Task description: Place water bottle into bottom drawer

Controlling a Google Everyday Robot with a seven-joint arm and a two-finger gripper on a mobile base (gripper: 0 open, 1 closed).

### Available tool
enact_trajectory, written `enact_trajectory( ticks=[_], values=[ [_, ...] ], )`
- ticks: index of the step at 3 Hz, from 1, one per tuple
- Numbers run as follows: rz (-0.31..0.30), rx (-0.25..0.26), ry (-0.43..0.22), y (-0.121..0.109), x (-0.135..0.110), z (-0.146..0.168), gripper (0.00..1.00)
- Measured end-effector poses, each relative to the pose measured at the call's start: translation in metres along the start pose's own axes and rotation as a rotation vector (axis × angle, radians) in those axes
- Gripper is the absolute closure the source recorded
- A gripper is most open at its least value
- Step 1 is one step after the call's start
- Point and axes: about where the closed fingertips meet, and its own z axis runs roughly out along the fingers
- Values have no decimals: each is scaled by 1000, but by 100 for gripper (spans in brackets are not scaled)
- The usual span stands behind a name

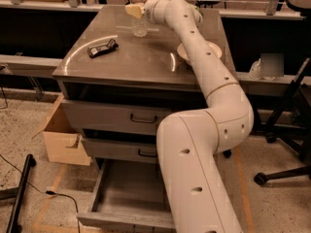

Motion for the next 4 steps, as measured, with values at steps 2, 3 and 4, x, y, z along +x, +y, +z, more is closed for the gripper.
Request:
enact_trajectory(
  ticks=[2,3,4],
  values=[
    [5,-35,-31,-4,-15,-17,88],
    [2,-91,-27,-9,-27,-51,100],
    [-13,-164,-36,-3,-31,-87,100]
  ],
)
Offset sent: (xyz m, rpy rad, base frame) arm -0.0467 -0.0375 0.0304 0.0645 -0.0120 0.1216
